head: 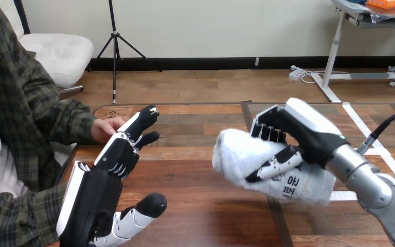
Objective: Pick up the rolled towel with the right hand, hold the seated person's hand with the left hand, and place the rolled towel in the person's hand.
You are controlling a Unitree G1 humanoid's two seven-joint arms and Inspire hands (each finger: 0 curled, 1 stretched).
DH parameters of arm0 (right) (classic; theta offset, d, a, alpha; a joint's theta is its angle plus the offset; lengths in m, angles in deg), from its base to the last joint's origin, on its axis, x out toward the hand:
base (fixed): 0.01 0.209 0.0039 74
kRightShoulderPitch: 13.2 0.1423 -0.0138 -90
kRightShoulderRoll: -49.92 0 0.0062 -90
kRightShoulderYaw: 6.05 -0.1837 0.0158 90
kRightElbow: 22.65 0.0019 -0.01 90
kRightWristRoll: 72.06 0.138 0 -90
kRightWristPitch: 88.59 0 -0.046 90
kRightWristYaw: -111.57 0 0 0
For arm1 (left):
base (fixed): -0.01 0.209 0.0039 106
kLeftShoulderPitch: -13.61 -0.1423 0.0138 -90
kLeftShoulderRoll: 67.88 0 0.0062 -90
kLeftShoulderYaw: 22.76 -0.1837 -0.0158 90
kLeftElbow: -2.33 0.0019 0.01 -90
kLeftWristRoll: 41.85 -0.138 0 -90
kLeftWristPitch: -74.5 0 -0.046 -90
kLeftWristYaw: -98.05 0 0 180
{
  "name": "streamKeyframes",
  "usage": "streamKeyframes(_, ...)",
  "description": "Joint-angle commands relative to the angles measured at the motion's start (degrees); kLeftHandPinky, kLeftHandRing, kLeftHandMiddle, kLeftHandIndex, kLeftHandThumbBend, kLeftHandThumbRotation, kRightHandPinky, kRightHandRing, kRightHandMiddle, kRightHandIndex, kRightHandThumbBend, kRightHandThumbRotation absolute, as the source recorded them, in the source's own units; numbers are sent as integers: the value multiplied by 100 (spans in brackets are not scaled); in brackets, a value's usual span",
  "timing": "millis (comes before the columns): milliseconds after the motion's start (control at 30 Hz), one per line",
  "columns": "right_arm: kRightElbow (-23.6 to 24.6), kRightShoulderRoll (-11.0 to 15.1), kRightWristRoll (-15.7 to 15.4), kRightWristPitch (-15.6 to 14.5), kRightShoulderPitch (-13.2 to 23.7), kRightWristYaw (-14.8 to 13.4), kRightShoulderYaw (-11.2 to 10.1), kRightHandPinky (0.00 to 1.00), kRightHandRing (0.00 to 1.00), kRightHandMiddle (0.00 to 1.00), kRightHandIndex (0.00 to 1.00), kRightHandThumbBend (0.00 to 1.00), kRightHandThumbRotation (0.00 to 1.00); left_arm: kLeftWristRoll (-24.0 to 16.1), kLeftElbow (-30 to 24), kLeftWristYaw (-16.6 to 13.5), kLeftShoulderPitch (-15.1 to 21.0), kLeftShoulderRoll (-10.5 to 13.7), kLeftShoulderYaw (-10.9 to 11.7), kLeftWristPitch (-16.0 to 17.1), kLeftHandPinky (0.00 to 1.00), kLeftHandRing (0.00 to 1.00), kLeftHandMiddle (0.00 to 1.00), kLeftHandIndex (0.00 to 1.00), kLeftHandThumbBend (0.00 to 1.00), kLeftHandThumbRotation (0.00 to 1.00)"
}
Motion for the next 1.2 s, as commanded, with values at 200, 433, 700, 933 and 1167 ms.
streamKeyframes(200, 516, -40, 664, -82, 147, 268, -483, 17, 21, 27, 30, 79, 0, -46, -139, -78, 125, 47, 142, -22, 83, 91, 91, 85, 86, 69)
streamKeyframes(433, 640, -91, 849, -114, 78, 346, -582, 16, 20, 26, 29, 80, 0, -81, -130, -80, 134, 85, 202, -29, 83, 91, 91, 85, 87, 69)
streamKeyframes(700, 746, -159, 970, -52, -19, 357, -660, 15, 19, 25, 29, 80, 0, -225, -170, -96, 74, 160, 333, -33, 86, 91, 92, 85, 87, 67)
streamKeyframes(933, 851, -198, 1022, -17, -106, 391, -706, 14, 19, 25, 29, 80, 0, -802, -262, -359, 35, 151, 645, 96, 84, 89, 90, 85, 87, 67)
streamKeyframes(1167, 1014, -225, 1052, -50, -225, 404, -744, 14, 18, 25, 29, 80, 0, -1480, -571, -668, -103, 169, 994, 130, 79, 86, 88, 84, 88, 65)
